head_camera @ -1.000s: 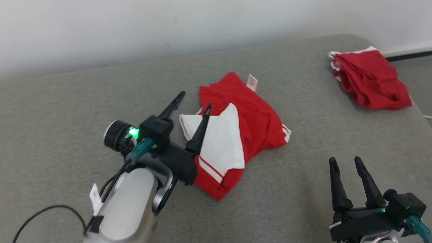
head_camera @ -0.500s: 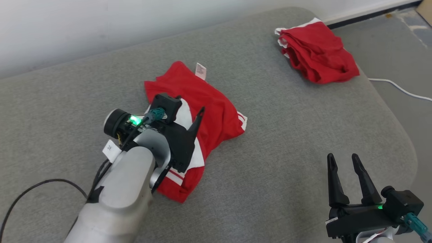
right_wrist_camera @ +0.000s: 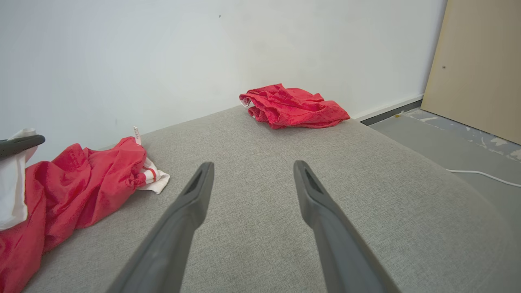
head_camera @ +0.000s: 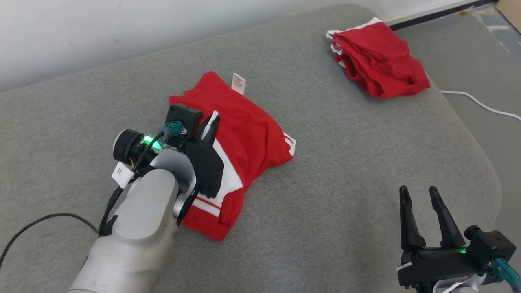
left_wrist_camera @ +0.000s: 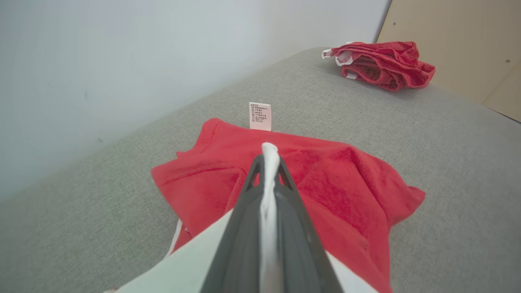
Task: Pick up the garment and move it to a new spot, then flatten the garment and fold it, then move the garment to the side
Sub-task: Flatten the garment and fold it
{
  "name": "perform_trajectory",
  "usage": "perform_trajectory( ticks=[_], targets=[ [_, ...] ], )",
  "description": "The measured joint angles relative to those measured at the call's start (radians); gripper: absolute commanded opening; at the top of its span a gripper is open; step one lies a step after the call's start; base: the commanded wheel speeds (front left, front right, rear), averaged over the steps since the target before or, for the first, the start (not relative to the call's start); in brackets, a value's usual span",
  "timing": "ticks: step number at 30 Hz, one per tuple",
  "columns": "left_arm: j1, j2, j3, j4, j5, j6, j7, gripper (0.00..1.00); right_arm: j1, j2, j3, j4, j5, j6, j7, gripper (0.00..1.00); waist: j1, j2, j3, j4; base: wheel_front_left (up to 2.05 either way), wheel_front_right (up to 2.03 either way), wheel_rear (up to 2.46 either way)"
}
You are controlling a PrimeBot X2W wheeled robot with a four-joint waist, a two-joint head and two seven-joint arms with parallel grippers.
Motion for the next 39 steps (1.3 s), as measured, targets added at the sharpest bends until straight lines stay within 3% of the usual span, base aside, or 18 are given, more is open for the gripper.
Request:
perform_trajectory(
  ticks=[10,19,23,31,36,37,38,39],
  targets=[
    [0.08,-0.007,0.02,-0.136,-0.069,0.035,-0.142,0.0,0.027,-0.021,-0.001,0.0,-0.01,0.0,0.0,1.0,-0.0001,-0.0001,-0.036,0.115,0.0,0.0,0.0],
    [0.422,0.126,0.107,-0.404,-0.124,0.139,-0.156,0.0,0.057,-0.03,-0.011,-0.011,-0.019,0.0,0.0,1.0,-0.0001,-0.0001,-0.066,0.256,0.0,0.0,0.0],
    [0.595,0.153,0.149,-0.519,-0.172,0.183,-0.152,0.0,0.063,-0.04,-0.009,-0.01,-0.019,0.0,0.0,1.0,-0.0001,-0.0001,-0.074,0.312,0.0,0.0,0.0],
    [0.855,0.133,0.213,-0.62,-0.261,0.263,-0.163,0.0,0.061,-0.055,-0.007,-0.009,-0.014,0.0,0.0,1.0,-0.0002,-0.0001,-0.083,0.374,0.0,0.0,0.0],
    [0.911,0.121,0.199,-0.601,-0.283,0.253,-0.149,0.0,0.064,-0.059,-0.013,-0.006,-0.014,0.0,0.0,1.0,-0.0002,-0.0001,-0.086,0.382,0.0,0.0,0.0],
    [0.909,0.119,0.2,-0.599,-0.283,0.251,-0.163,0.85,0.064,-0.058,-0.013,-0.005,-0.014,0.0,0.0,1.0,-0.0001,-0.0001,-0.086,0.383,0.0,0.0,0.0],
    [0.903,0.119,0.2,-0.598,-0.28,0.249,-0.172,1.0,0.063,-0.058,-0.012,-0.004,-0.014,0.0,0.0,1.0,-0.0001,-0.0001,-0.088,0.384,0.0,0.0,0.0],
    [0.897,0.118,0.201,-0.598,-0.275,0.243,-0.182,1.0,0.063,-0.058,-0.012,-0.003,-0.014,0.0,0.0,1.0,-0.0001,-0.0001,-0.089,0.385,0.0,0.0,0.0]
  ],
)
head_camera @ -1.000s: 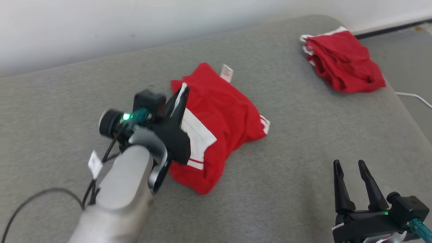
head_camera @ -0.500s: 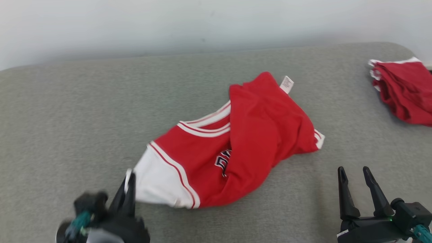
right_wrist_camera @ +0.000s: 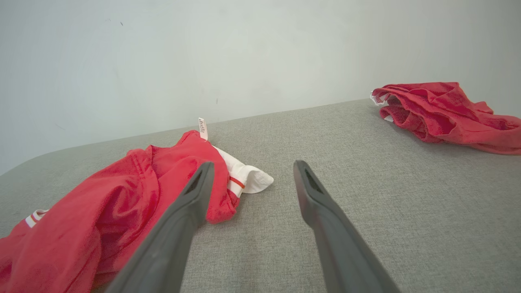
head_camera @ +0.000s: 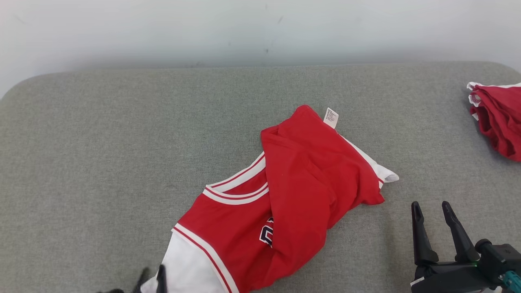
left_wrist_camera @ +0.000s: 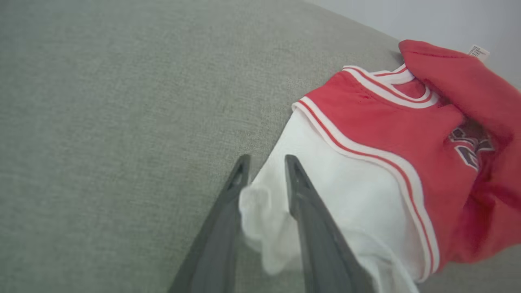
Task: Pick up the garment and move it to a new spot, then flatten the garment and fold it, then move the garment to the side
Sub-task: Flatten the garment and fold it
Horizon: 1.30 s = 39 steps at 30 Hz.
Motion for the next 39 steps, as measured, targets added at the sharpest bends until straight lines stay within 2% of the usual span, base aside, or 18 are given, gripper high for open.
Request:
perform_trajectory(
  ticks=[9,13,20,26,30,39],
  targets=[
    [-0.066,0.013,0.037,-0.04,0.065,-0.01,-0.042,1.0,0.0,0.002,0.01,0.005,0.0,0.0,0.0,1.0,0.0,0.0,-0.02,-0.012,0.0,0.0,0.0],
    [-0.108,0.026,0.043,-0.037,0.09,-0.03,-0.045,1.0,0.0,0.002,0.009,0.007,0.0,0.0,0.0,1.0,-0.0001,0.0,-0.027,-0.027,0.0,0.0,0.0],
    [-0.255,0.085,0.039,-0.001,0.131,-0.079,-0.036,1.0,-0.008,0.003,0.016,0.011,0.002,0.0,0.0,1.0,0.0,0.0,-0.022,-0.061,0.0,0.0,0.0],
    [-0.383,0.106,0.013,0.053,0.141,-0.108,0.033,1.0,-0.019,0.019,0.02,0.018,0.006,0.0,0.0,1.0,0.0,0.0,-0.003,-0.103,0.0,0.0,0.0],
    [-0.438,0.099,-0.022,0.103,0.137,-0.128,0.129,1.0,-0.028,0.019,0.018,0.018,0.01,0.0,0.0,1.0,0.0002,0.0,0.014,-0.135,0.0,0.0,0.0],
    [-0.479,0.102,-0.072,0.229,0.118,-0.16,0.299,1.0,-0.042,0.025,0.012,0.021,0.018,0.0,0.0,1.0,0.0002,0.0,0.055,-0.197,0.0,0.0,0.0]
  ],
)
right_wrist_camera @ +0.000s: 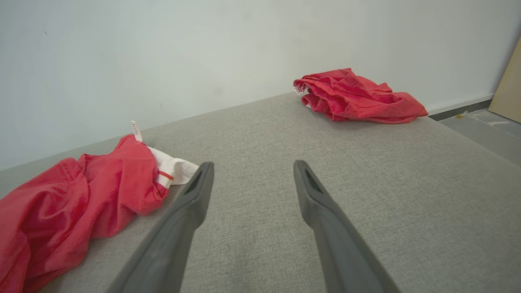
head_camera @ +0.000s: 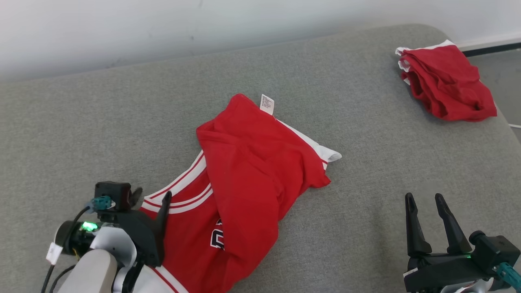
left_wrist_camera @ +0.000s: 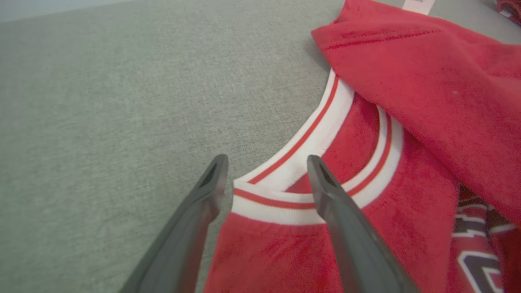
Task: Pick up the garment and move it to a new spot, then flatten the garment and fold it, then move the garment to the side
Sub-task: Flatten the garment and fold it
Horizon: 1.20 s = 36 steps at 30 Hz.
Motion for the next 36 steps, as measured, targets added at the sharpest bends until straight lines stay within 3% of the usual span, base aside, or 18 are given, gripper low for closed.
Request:
perform_trajectory(
  ticks=[11,12,13,18,26,29,30,31,32,36],
  targets=[
    [-0.026,-0.004,-0.029,0.097,-0.003,0.01,0.083,1.0,-0.002,0.003,-0.006,0.002,0.0,0.0,0.0,1.0,-0.0001,0.0,0.012,-0.027,0.0,0.0,0.0],
    [-0.027,-0.006,-0.026,0.104,-0.007,0.009,0.081,0.76,-0.002,0.003,-0.006,0.002,0.0,0.0,0.0,1.0,-0.0001,-0.0001,0.01,-0.027,0.0,0.0,0.0],
    [-0.028,-0.008,-0.03,0.107,-0.007,0.01,0.078,0.0,-0.002,0.001,-0.008,0.002,0.0,0.0,0.0,1.0,-0.0001,-0.0001,0.008,-0.027,0.0,0.0,0.0],
    [-0.028,-0.009,-0.022,0.108,-0.002,0.021,0.009,0.0,0.0,-0.001,-0.025,-0.002,-0.003,0.0,0.0,1.0,0.0,0.0,0.001,-0.014,0.0,0.0,0.0],
    [-0.046,0.032,0.083,0.106,-0.013,0.109,-0.179,0.0,-0.001,-0.001,-0.025,-0.003,-0.009,0.0,0.0,1.0,0.0,0.0,-0.012,0.007,0.0,0.0,0.0],
    [-0.026,0.043,0.099,0.13,-0.022,0.116,-0.196,0.0,-0.001,-0.001,-0.026,-0.004,-0.009,0.0,0.0,1.0,-0.0001,0.0,-0.017,0.009,0.0,0.0,0.0],
    [-0.019,0.045,0.099,0.138,-0.022,0.116,-0.2,0.1,-0.001,-0.001,-0.026,-0.003,-0.009,0.0,0.0,1.0,-0.0001,0.0,-0.018,0.01,0.0,0.0,0.0],
    [-0.012,0.045,0.1,0.142,-0.023,0.116,-0.216,0.78,-0.001,-0.001,-0.026,-0.003,-0.009,0.0,0.0,1.0,0.0,0.0,-0.019,0.01,0.0,0.0,0.0],
    [-0.011,0.044,0.1,0.142,-0.023,0.116,-0.239,1.0,-0.001,-0.001,-0.026,-0.003,-0.01,0.0,0.0,1.0,0.0,0.0,-0.021,0.012,0.0,0.0,0.0],
    [-0.007,0.029,0.117,0.112,-0.023,0.116,-0.318,1.0,0.002,-0.001,-0.021,-0.005,-0.015,0.0,0.0,1.0,-0.0001,0.0,-0.031,0.024,0.0,0.0,0.0]
  ],
)
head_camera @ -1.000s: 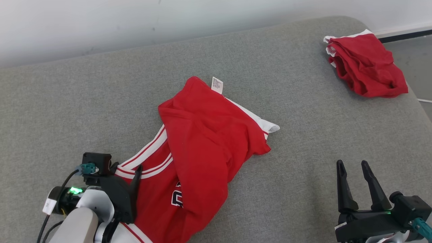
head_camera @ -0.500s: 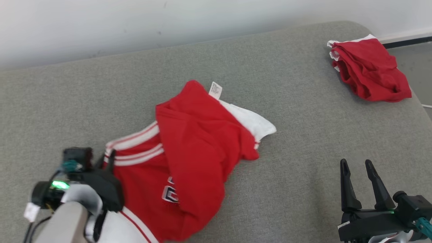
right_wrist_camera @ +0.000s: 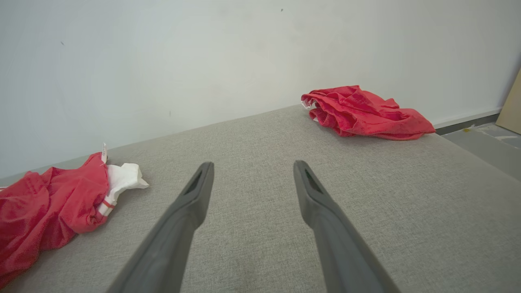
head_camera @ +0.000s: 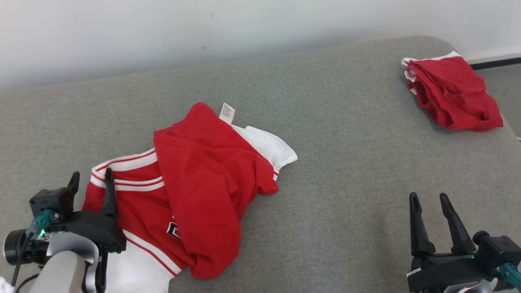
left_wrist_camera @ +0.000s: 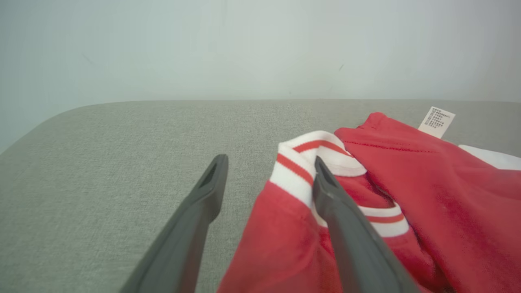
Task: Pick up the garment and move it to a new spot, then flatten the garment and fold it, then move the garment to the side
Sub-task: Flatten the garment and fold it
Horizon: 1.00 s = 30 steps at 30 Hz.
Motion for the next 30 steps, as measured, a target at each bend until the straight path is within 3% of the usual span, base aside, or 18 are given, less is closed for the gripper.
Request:
perform_trajectory(
  ticks=[12,20,30],
  targets=[
    [0.205,-0.063,0.122,-0.311,0.094,0.015,-0.03,1.0,0.022,-0.009,0.028,-0.015,-0.013,0.0,0.0,1.0,-0.0001,0.0,-0.054,0.062,0.0,0.0,0.0],
    [0.324,-0.096,0.173,-0.301,0.13,-0.029,-0.03,1.0,0.039,-0.025,0.042,-0.005,-0.013,0.0,0.0,1.0,-0.0001,0.0,-0.111,0.089,0.0,0.0,0.0],
    [0.464,-0.174,0.258,-0.482,0.233,-0.063,-0.03,1.0,0.084,-0.024,0.041,-0.01,-0.014,0.0,0.0,1.0,-0.0002,0.0,-0.154,0.104,0.0,0.0,0.0]
  ],
)
